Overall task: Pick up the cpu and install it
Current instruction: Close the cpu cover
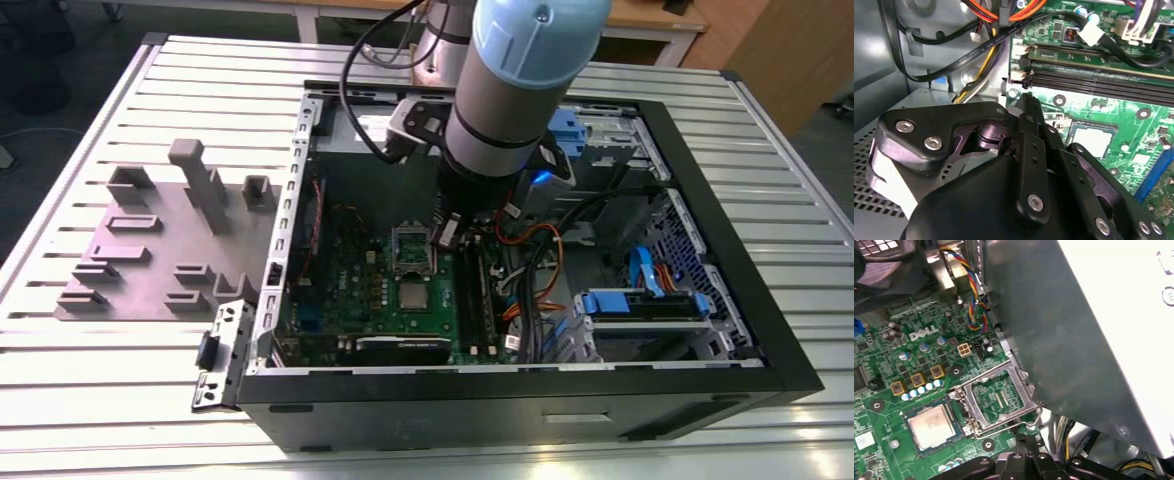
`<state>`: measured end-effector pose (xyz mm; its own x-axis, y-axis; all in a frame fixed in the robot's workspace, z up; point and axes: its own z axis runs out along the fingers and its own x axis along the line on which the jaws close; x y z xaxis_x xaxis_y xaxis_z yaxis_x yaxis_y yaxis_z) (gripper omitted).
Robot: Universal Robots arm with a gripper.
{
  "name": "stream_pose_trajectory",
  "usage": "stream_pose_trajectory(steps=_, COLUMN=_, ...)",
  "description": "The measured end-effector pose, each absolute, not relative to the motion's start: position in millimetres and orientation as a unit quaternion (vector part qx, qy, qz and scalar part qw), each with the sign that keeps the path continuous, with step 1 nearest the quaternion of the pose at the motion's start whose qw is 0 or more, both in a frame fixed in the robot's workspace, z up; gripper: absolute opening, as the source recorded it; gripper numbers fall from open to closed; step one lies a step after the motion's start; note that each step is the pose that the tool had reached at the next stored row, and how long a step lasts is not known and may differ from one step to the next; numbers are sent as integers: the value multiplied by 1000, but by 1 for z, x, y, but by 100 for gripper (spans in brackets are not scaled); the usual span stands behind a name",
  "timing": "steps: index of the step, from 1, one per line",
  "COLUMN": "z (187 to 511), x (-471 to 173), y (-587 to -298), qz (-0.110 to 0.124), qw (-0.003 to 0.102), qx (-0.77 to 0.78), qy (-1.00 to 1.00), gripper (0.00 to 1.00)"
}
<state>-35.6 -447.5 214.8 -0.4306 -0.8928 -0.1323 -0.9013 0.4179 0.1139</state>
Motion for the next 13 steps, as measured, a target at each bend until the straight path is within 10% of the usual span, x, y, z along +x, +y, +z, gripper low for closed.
stream_pose_trajectory(steps=13, z=211, x=-34, y=-442, qz=85, qw=28, qx=-514, qy=853, gripper=11)
